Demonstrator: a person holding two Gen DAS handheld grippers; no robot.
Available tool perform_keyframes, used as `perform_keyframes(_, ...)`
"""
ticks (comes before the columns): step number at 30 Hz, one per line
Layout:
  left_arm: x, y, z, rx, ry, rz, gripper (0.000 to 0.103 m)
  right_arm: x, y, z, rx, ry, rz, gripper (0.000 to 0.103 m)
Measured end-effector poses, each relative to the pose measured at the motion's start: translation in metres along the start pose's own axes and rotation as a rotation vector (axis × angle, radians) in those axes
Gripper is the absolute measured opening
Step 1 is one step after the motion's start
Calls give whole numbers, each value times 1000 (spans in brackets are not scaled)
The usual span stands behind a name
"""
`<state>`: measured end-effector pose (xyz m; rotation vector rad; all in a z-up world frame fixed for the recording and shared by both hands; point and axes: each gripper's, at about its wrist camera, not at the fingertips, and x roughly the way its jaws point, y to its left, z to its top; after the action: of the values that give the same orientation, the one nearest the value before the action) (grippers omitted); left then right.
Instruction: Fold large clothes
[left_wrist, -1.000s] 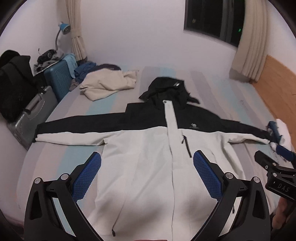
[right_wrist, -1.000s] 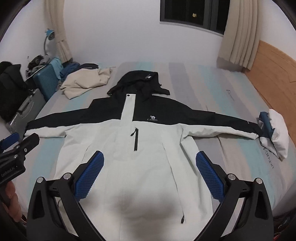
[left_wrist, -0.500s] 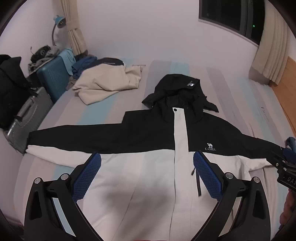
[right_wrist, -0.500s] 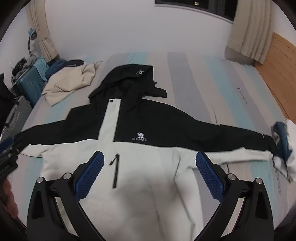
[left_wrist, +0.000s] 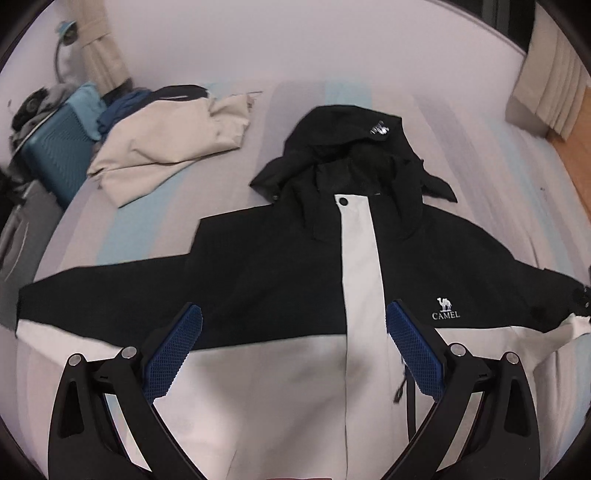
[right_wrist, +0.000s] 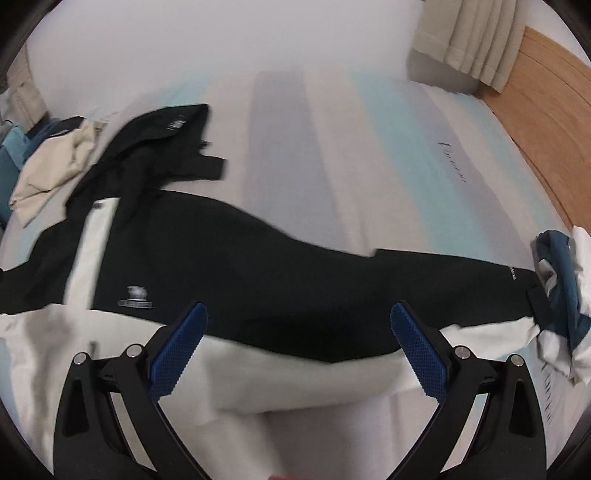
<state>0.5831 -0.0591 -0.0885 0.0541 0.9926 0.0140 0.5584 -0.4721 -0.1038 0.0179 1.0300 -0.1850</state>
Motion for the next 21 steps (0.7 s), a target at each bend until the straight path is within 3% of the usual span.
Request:
perform_keyframes(7, 47, -31, 5, 69, 28, -23, 97, 50, -101, -3, 3, 61, -138, 96)
perform_keyframes(9, 56, -37, 3, 74, 38, -33, 97, 60, -134, -6, -2, 79, -135, 96)
perform_keyframes(15, 78, -55, -1, 98, 70, -46, 97, 80, -219, -10, -34, 207, -251, 96)
perform_keyframes(21, 98, -64, -1, 126, 97, -32, 97, 102, -286, 10, -34, 339, -331, 95)
